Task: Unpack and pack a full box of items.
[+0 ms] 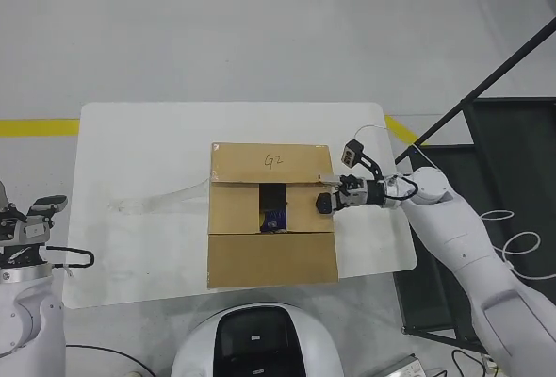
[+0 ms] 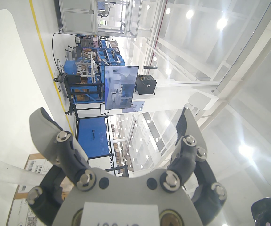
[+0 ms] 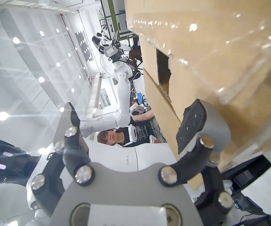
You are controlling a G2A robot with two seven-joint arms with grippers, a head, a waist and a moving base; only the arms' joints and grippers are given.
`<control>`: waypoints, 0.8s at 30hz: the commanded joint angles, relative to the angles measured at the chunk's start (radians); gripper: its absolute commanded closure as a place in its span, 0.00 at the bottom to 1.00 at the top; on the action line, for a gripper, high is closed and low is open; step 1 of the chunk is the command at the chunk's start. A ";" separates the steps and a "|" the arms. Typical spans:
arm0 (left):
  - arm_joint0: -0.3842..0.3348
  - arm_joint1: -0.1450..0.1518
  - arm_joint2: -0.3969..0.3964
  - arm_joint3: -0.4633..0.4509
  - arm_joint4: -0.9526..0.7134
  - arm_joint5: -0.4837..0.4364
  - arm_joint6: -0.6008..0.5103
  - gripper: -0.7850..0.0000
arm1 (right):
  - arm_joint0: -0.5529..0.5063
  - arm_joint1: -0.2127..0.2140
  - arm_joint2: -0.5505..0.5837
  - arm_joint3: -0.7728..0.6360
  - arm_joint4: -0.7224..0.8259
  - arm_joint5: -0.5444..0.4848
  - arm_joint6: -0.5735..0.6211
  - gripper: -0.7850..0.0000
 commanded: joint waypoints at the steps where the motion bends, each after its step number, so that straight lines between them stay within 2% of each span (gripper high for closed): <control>1: 0.000 0.000 0.000 0.000 0.000 0.000 0.000 0.00 | 0.016 -0.007 -0.003 0.031 0.014 -0.008 -0.004 0.00; 14: 0.000 0.000 0.000 0.000 0.000 0.000 0.000 0.00 | 0.142 -0.048 0.010 0.136 0.084 -0.071 -0.032 0.00; 24: 0.000 0.000 0.000 0.000 0.000 0.000 0.000 0.00 | 0.268 -0.104 -0.040 0.221 0.025 -0.164 -0.219 0.00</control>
